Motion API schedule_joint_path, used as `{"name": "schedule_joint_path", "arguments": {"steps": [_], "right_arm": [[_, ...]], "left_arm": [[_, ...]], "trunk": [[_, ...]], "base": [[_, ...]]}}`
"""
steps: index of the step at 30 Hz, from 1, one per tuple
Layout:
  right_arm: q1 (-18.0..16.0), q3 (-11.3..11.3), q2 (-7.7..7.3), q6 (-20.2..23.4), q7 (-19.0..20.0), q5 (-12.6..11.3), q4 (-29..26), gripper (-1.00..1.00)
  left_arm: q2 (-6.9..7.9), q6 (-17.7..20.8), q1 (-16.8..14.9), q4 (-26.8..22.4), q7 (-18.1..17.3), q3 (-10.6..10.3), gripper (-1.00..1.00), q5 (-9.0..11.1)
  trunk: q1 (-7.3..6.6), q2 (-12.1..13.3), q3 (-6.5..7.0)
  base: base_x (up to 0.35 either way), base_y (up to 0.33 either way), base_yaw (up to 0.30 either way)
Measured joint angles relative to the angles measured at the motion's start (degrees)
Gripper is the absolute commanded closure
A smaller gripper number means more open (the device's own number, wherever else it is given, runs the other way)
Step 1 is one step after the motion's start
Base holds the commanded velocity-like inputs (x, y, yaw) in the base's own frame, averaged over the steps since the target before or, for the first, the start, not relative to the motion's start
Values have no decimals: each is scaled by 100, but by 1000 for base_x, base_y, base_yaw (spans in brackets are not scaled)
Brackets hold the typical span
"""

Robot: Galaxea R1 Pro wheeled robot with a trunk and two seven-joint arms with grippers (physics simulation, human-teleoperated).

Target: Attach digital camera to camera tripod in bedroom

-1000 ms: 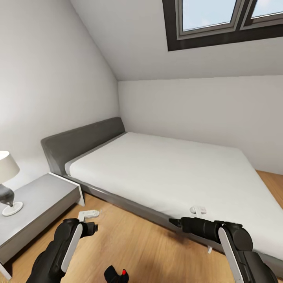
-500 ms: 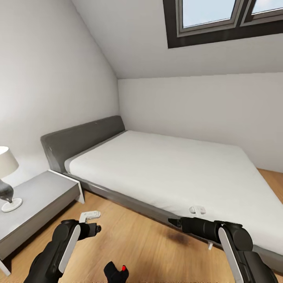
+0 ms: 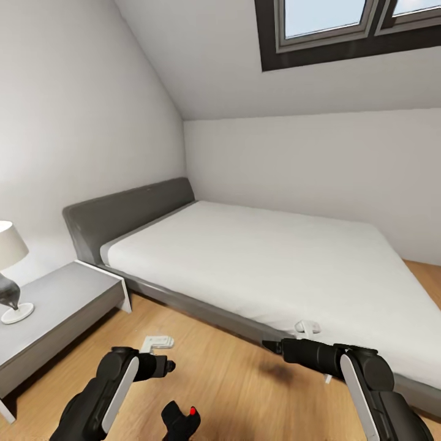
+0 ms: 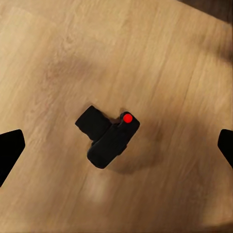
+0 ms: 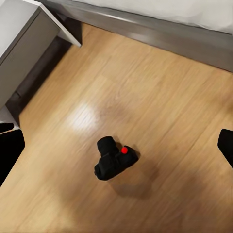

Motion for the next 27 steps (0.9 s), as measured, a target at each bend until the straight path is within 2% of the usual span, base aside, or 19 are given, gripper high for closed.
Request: {"name": "schedule_joint_path", "arguments": {"steps": [7,11,13,17,27], "right_arm": [[-1,-3,-13,0,0,0,-3,-100],[-6,-7,-131,-1,3,3,-1,-100],[-7,-9,-286,-2,8,8,0,-100],[-8,-9,-389,-1,12,2,-3,-100],[-6,-9,-481,-1,128,0,-1,-100]], "left_arm": [[1,-3,0,26,-9,-57,-100,-20],[1,-5,0,34,-5,-67,-100,-24],[1,-8,0,33,2,-71,-100,-26],[1,-27,0,33,7,-72,-100,-30],[1,-77,0,33,16,-72,-100,-37]], "trunk": [[154,-281,-126],[242,-441,-197],[248,-445,-242],[258,-450,-330],[284,-464,-552]], "base": [[0,0,0],[0,0,0],[0,0,0],[0,0,0],[0,0,0]]}}
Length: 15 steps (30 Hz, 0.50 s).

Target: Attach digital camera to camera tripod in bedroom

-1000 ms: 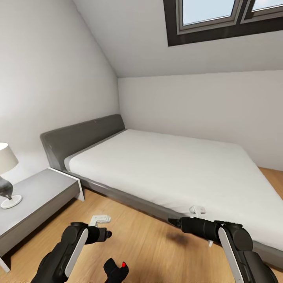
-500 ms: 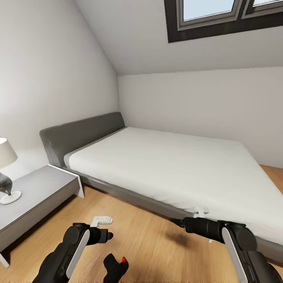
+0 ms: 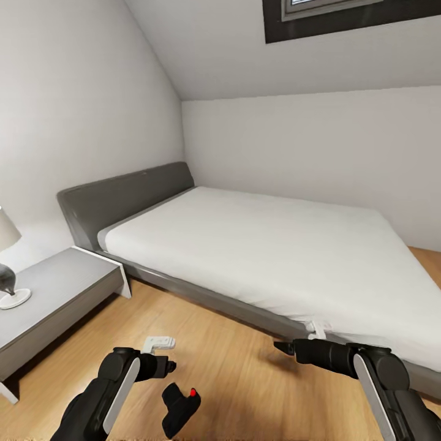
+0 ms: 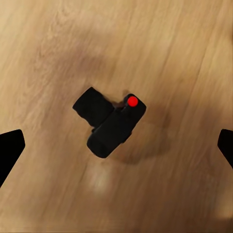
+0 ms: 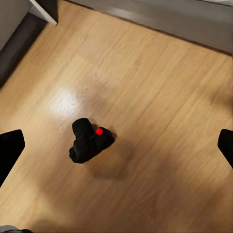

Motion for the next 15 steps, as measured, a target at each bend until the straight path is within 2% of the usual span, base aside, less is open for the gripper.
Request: {"name": "schedule_joint_path", "arguments": {"steps": [15], "right_arm": [[-3,0,-11,-1,72,2,1,-100]], "left_arm": [[-4,-6,0,1,7,0,-100,-1]], "trunk": [[39,-20,-333]], "base": [[0,0,0]]}}
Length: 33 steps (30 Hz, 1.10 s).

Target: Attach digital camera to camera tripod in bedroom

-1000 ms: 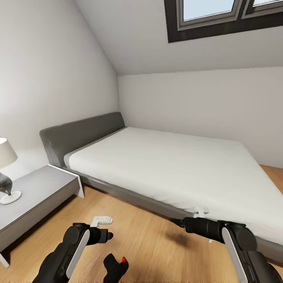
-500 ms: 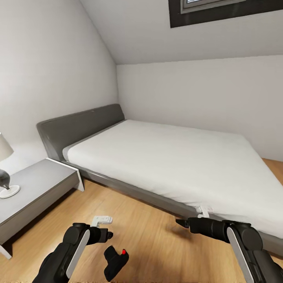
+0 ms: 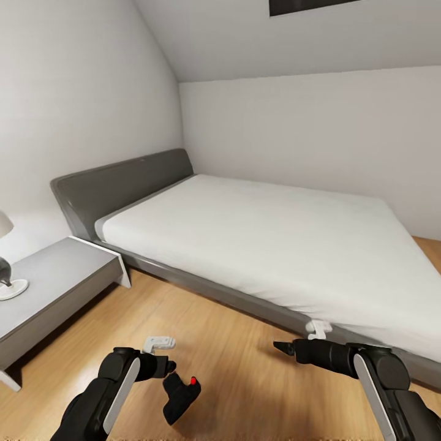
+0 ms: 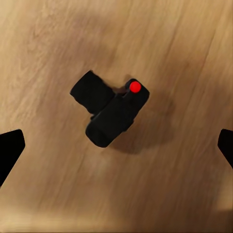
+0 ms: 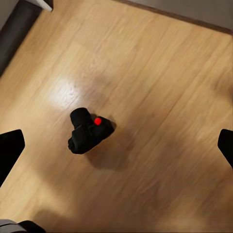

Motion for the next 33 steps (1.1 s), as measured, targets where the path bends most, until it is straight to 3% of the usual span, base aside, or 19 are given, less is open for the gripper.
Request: {"name": "schedule_joint_path", "arguments": {"steps": [33], "right_arm": [[1,2,-5,0,6,-7,-1,-100]], "left_arm": [[-5,-79,0,38,19,0,-100,-6]], "trunk": [[85,-45,-732]], "base": [[0,0,0]]}}
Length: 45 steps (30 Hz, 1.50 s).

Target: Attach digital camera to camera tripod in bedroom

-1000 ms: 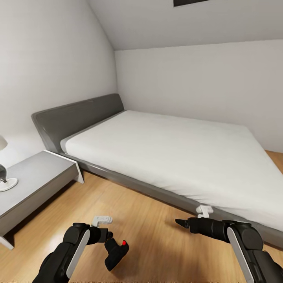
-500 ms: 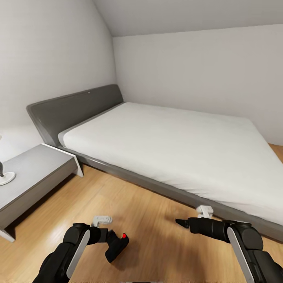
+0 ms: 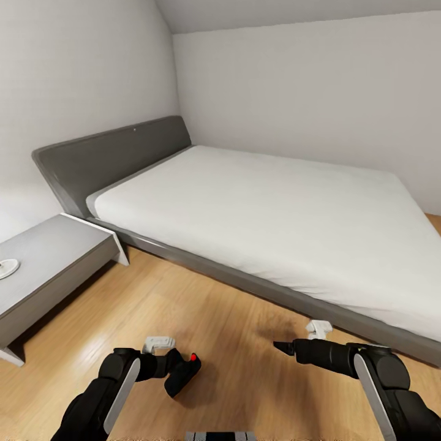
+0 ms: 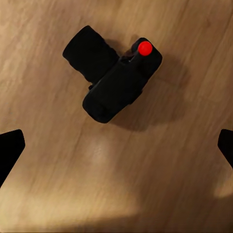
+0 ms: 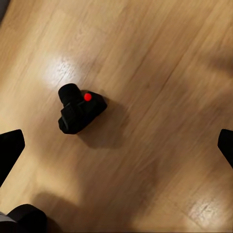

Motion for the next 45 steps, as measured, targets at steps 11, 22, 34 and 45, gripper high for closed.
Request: {"name": "schedule_joint_path", "arguments": {"steps": [11,22,34,45], "right_arm": [[2,6,1,0,2,-2,1,-100],[1,7,4,0,6,-2,1,-100],[3,7,5,0,16,-2,1,-100],[-1,2,-15,-3,1000,4,-10,-100]], "left_arm": [[0,0,0,3,2,0,-100,4],[0,0,0,-4,2,0,-100,4],[0,0,0,-7,2,6,-100,4],[0,-386,0,-83,13,36,-100,7]], "trunk": [[28,-15,-244],[57,-30,-488],[88,-46,-754],[116,-61,-998]], "base": [[0,0,0],[0,0,0],[0,0,0],[0,0,0]]}}
